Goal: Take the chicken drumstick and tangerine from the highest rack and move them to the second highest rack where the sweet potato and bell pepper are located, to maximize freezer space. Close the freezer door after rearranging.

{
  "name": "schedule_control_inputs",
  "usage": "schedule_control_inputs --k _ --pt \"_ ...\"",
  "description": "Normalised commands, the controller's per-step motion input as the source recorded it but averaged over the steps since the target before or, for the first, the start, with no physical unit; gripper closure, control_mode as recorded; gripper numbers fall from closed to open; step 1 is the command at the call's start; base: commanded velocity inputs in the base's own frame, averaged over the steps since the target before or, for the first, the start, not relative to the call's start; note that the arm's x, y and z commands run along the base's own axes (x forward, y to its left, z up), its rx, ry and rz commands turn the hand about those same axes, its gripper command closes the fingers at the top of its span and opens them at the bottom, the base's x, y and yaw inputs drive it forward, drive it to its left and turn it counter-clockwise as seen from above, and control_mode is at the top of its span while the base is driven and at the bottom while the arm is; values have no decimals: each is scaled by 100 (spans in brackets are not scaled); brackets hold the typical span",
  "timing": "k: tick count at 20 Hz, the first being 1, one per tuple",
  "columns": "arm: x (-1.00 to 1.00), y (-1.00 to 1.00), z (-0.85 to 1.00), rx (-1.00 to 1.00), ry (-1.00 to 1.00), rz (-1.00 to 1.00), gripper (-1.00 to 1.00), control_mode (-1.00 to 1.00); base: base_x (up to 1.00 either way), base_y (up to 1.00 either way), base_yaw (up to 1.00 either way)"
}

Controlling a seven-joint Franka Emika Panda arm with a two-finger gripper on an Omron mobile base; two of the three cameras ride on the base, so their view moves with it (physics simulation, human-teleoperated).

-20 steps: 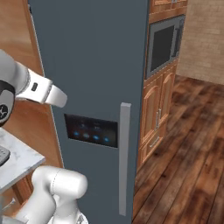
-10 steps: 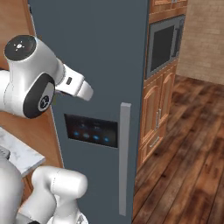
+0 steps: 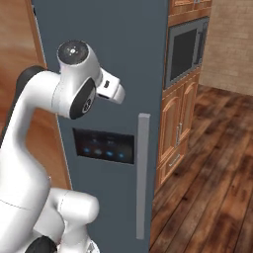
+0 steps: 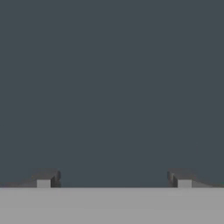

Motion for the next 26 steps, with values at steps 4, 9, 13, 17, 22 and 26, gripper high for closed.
schedule_control_inputs --k 4,9,13,17,22,26 --pt "100 0 -18 0 0 17 -100 -100 0 0 0" --pt "92 3 -20 0 0 19 -100 -100 0 0 0" --pt "56 35 -31 0 0 18 -100 -100 0 0 0" --pt "30 54 -31 -1 1 10 -100 -100 0 0 0" --pt "46 54 -23 0 8 17 -100 -100 0 0 0" --pt "45 50 -25 0 12 27 -100 -100 0 0 0"
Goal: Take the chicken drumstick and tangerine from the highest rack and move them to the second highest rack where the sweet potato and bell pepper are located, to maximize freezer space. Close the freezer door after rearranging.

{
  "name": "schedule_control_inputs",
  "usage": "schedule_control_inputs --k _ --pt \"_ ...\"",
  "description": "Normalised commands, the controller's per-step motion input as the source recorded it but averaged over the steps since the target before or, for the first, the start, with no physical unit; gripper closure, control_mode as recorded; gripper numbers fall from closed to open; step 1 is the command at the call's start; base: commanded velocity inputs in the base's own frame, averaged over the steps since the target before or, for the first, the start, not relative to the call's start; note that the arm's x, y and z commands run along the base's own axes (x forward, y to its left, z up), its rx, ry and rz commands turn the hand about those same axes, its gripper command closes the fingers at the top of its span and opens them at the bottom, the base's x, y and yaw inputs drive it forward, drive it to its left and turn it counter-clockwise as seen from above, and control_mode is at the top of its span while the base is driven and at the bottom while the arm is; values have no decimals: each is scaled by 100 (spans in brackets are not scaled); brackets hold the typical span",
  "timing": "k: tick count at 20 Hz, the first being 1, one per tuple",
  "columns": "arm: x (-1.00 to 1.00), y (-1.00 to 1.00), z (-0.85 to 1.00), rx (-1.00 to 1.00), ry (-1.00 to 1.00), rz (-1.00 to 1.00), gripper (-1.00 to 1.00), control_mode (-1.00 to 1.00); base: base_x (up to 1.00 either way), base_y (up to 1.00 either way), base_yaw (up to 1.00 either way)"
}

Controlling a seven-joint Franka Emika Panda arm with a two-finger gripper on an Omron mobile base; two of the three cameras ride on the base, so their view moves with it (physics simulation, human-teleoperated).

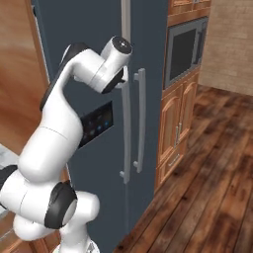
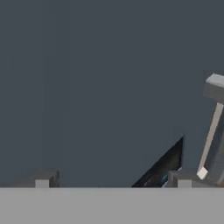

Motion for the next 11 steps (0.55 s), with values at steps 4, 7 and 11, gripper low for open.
schedule_control_inputs --k 4,7,11 --pt "24 54 -27 0 6 26 -100 -100 0 0 0" --pt "11 55 -24 0 0 17 -100 -100 0 0 0" --pt "1 50 -23 -5 0 8 -100 -100 0 0 0"
